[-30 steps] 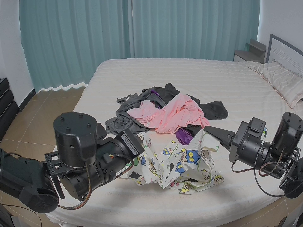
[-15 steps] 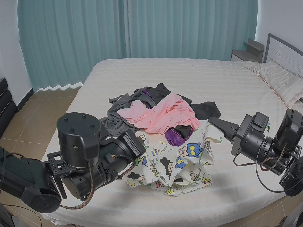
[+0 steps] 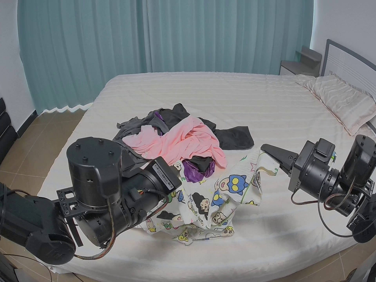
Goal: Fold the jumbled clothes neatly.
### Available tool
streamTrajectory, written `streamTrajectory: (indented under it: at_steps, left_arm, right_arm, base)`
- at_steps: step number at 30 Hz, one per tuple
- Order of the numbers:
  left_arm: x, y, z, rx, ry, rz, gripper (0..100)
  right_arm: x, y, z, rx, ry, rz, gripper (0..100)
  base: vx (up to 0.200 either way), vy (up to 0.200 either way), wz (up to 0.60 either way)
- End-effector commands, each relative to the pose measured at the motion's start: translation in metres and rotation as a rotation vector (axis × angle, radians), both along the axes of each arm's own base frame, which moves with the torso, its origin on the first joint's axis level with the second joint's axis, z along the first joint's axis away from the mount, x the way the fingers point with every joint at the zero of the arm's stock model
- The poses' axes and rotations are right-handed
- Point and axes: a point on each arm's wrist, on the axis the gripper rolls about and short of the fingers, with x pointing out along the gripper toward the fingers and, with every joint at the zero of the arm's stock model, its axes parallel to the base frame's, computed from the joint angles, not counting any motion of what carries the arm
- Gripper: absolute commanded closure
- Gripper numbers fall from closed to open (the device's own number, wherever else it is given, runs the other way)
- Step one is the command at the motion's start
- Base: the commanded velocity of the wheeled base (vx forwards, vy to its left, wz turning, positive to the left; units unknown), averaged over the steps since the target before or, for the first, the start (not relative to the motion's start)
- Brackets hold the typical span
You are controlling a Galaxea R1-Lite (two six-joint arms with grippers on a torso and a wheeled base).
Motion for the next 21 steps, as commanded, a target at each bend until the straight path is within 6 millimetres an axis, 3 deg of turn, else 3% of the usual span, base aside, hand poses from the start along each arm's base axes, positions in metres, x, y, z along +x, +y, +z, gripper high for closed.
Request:
streamTrajectory:
  at_steps: [1, 21]
  left_arm:
    - [0.0, 0.0001, 0.001, -0.012, -0.013, 0.004, 100]
    - [-0.0008, -0.0004, -0.001, -0.01, -0.009, -0.001, 100]
  right_arm:
    - [0.0004, -0.0009, 0.0005, 0.001, -0.003, -0.003, 100]
    - [0.0009, -0.0032, 0.0025, 0.005, -0.011, -0.013, 100]
  base:
    - [0.0, -0.2, 0.0]
    - [0.0, -0.2, 0.0]
